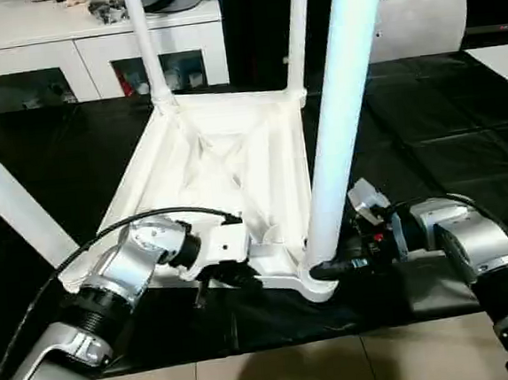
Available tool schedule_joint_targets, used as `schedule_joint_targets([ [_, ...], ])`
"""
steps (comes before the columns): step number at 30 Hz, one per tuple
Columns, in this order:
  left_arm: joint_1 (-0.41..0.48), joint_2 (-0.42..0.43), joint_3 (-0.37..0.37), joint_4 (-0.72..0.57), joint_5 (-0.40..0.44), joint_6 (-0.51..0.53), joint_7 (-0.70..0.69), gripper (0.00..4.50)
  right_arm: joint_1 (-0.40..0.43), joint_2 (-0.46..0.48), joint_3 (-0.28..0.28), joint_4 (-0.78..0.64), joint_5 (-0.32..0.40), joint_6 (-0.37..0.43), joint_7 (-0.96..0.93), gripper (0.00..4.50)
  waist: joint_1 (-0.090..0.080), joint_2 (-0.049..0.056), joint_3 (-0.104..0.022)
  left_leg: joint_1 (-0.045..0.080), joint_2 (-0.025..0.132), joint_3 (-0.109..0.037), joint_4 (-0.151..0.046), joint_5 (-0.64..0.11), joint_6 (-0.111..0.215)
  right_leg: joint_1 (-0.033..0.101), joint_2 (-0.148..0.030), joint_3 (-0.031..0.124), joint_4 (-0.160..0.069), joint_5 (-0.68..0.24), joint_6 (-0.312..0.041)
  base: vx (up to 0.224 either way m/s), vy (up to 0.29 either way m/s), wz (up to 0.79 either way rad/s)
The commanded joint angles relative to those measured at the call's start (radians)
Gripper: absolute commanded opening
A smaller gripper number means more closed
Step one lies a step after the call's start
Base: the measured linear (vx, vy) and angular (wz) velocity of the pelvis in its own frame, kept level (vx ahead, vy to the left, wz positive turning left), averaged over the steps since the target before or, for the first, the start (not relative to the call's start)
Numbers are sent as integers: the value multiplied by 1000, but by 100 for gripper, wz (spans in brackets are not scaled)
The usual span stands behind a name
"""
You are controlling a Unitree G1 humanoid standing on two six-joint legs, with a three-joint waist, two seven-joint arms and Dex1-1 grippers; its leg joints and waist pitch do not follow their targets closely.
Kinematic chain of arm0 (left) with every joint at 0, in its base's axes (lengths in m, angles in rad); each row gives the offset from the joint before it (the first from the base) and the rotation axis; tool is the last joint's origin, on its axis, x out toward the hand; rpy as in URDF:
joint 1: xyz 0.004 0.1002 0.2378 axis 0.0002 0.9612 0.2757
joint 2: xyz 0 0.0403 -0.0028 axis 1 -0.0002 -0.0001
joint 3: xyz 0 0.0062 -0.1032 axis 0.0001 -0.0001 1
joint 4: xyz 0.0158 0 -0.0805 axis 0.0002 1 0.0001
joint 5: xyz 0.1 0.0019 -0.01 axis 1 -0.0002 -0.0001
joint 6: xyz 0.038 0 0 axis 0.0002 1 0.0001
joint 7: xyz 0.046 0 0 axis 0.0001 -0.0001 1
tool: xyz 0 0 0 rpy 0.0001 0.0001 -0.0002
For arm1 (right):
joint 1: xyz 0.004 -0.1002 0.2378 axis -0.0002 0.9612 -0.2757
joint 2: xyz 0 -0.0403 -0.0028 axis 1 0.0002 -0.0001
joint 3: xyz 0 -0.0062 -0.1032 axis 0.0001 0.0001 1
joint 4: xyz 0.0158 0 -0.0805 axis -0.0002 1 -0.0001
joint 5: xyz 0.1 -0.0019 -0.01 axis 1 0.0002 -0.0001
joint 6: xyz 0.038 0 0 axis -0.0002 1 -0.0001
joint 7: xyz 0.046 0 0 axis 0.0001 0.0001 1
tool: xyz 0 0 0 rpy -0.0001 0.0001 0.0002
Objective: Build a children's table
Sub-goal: Rotate leg to tighten
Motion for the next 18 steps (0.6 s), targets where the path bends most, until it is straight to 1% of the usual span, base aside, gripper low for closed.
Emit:
schedule_joint_targets([
  [1, 7, -13, -48, -15, -2, -14, -54, 0, 6, 3, 7, -19, 19, 13, 12, 278, -5, -19, -70, -13, 17, 11, -62, -28, 91, 71, -65, 70, -60, -361, -27, 0, 0, 0],
  [2, 9, -14, -43, -16, -6, -7, -53, 0, 11, 4, 8, -23, 21, 15, 14, 278, -5, -19, -69, -13, 17, 11, -62, -28, 90, 70, -65, 70, -60, -363, -26, 0, 0, 0],
  [4, 18, -19, -24, -29, -23, 34, -40, 0, 34, 13, -3, -54, 45, 44, 0, 246, -5, -21, -70, -13, 18, 11, -62, -25, 88, 72, -65, 71, -60, -361, -22, 0, 0, 0],
  [5, 18, -19, -22, -30, -23, 39, -37, 0, 36, 14, -5, -56, 47, 46, -3, 243, -4, -21, -70, -13, 18, 11, -62, -22, 88, 71, -65, 71, -61, -361, -21, 0, 0, 0],
  [6, 23, -28, -6, -42, -29, 79, -6, 0, 50, 27, -22, -75, 63, 66, -30, 241, -5, -22, -70, -13, 18, 11, -62, -24, 86, 71, -65, 70, -60, -362, -20, 0, 0, 0],
  [8, 27, -37, 8, -52, -35, 115, 21, 0, 60, 37, -31, -91, 69, 80, -55, 234, -9, -21, -67, -14, 17, 12, -63, -29, 81, 71, -63, 69, -63, -375, -16, 0, 0, 0],
  [9, 31, -44, 18, -63, -37, 148, 45, 0, 68, 50, -37, -102, 67, 93, -93, 230, -10, -21, -65, -12, 16, 12, -65, -40, 76, 69, -64, 67, -69, -400, -8, 0, 0, 0],
  [10, 45, -64, 44, -103, -41, 245, 114, 0, 79, 101, -50, -105, 23, 100, -246, 227, -14, -21, -62, -12, 16, 12, -66, -53, 61, 69, -66, 67, -73, -423, 1, 0, 0, 0],
  [11, 47, -68, 49, -111, -43, 262, 126, 0, 79, 111, -52, -102, 12, 101, -278, 227, -17, -16, -59, -10, 13, 11, -67, -63, 54, 67, -66, 63, -78, -444, 5, 0, 0, 0],
  [12, 50, -73, 55, -119, -45, 279, 139, 0, 80, 122, -54, -98, 1, 102, -310, 224, -27, -21, -57, -8, 3, 13, -65, -93, 43, 68, -61, 53, -90, -493, 32, 0, 0, 0],
  [13, 54, -91, 70, -139, -52, 323, 176, 0, 71, 157, -67, -70, -27, 108, -416, 222, -38, -20, -54, -7, -3, 14, -63, -117, 38, 66, -58, 45, -100, -529, 56, 0, 0, 0],
  [14, 56, -98, 77, -147, -55, 342, 192, 0, 67, 172, -73, -59, -39, 111, -460, 222, -47, -20, -52, -5, -4, 14, -62, -132, 36, 64, -57, 40, -106, -547, 66, 0, 0, 0],
  [15, 56, -98, 77, -147, -55, 342, 192, 0, 67, 172, -73, -59, -39, 111, -460, 219, -57, -18, -48, -2, -6, 13, -60, -151, 35, 61, -55, 32, -116, -571, 78, 0, 0, 0],
  [16, 58, -138, 94, -170, -52, 403, 260, 0, 51, 240, -101, -19, -67, 132, -628, 217, -85, -13, -47, 1, -9, 10, -51, -213, 40, 66, -50, 6, -136, -615, 130, 0, 0, 0],
  [17, 58, -146, 97, -173, -50, 414, 274, 0, 48, 254, -106, -12, -73, 134, -662, 215, -98, -10, -45, 4, -4, 7, -51, -234, 40, 66, -47, -3, -145, -617, 136, 0, 0, 0],
  [18, 58, -171, 102, -183, -43, 443, 309, 0, 41, 293, -120, 6, -88, 139, -749, 215, -124, 1, -44, 4, 12, -4, -52, -285, 39, 80, -47, -25, -154, -613, 151, 0, 0, 0],
])
